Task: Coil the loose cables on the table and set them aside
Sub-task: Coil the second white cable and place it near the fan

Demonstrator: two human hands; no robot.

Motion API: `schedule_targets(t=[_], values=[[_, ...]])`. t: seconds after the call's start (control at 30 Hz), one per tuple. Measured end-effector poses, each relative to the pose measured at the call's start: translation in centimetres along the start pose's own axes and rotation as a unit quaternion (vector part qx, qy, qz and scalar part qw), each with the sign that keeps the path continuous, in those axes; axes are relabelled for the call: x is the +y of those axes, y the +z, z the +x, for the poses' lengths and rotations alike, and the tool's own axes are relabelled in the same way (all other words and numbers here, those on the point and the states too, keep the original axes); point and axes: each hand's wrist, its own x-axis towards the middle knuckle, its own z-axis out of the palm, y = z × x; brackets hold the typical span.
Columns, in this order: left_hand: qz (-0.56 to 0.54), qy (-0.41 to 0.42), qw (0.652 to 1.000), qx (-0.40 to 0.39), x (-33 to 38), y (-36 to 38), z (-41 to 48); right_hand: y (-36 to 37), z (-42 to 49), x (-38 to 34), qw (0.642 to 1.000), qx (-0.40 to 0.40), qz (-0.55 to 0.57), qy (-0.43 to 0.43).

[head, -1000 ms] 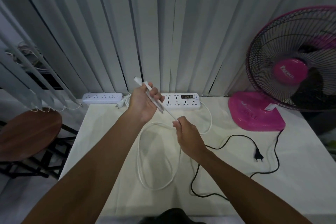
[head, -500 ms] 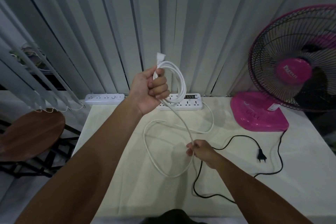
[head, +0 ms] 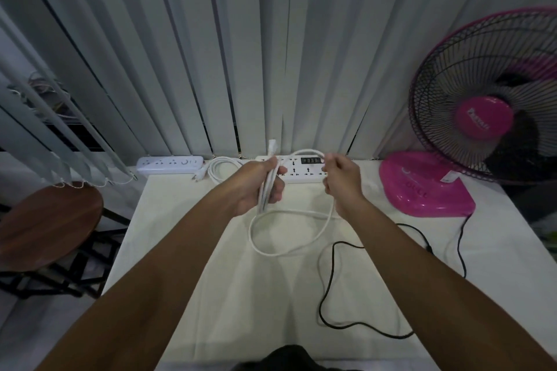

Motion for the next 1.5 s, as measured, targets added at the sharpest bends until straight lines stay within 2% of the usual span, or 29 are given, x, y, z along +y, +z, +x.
schedule_targets(t=[0.07, 0.17, 0.3, 0.4, 0.6, 0.8, 0.9, 1.03, 1.13, 1.23, 1.3, 1.37, 1.5], values=[[-0.038, 0.006, 0.999, 0.017, -0.7, 0.2, 0.5, 1.3, -1.3, -1.4, 0.991, -0.053, -0.074, -0.098], [-0.166, 0.031, 0.986, 0.012, -0.8, 0.2, 1.4, 3.1, -3.4, -1.3, 0.959, -0.114, -0.154, -0.208], [-0.33, 0.073, 0.941, 0.025, -0.1, -0.5, 2.0, 4.0, -5.9, 1.6, 0.944, -0.095, -0.14, -0.285], [-0.378, 0.108, 0.918, 0.059, 0.5, -1.4, 2.1, 2.9, -6.7, 5.2, 0.946, -0.098, -0.146, -0.273], [-0.443, 0.101, 0.891, 0.02, 1.1, -2.4, 1.5, 0.3, -5.9, 9.9, 0.946, -0.158, -0.22, -0.176], [-0.469, 0.117, 0.87, -0.092, 2.7, -2.0, 0.3, -0.3, -5.3, 12.0, 0.951, -0.172, -0.245, -0.074], [-0.452, 0.138, 0.87, -0.141, 4.4, -2.2, -0.6, -1.1, -5.1, 13.3, 0.963, -0.159, -0.217, 0.017], [-0.341, 0.133, 0.915, -0.17, 5.8, -2.7, -1.5, -1.7, -4.4, 13.4, 0.977, -0.119, -0.137, 0.115], [-0.24, 0.093, 0.952, -0.165, 5.7, -2.9, -1.7, -1.6, -3.2, 12.1, 0.985, -0.03, -0.061, 0.161], [-0.131, 0.041, 0.984, -0.112, 4.6, -2.5, -1.5, -1.2, -1.5, 9.5, 0.98, 0.078, -0.029, 0.181], [-0.066, 0.015, 0.995, -0.074, 3.4, -2.0, -1.2, -0.3, -0.5, 7.0, 0.98, 0.106, 0.018, 0.169], [-0.02, -0.004, 0.999, -0.048, 2.2, -1.4, -0.8, 0.8, 0.0, 4.1, 0.985, 0.099, 0.05, 0.133], [-0.011, -0.022, 1.0, 0.002, 0.4, -0.4, -0.4, 3.3, -1.2, -1.1, 0.999, -0.001, -0.017, -0.031]])
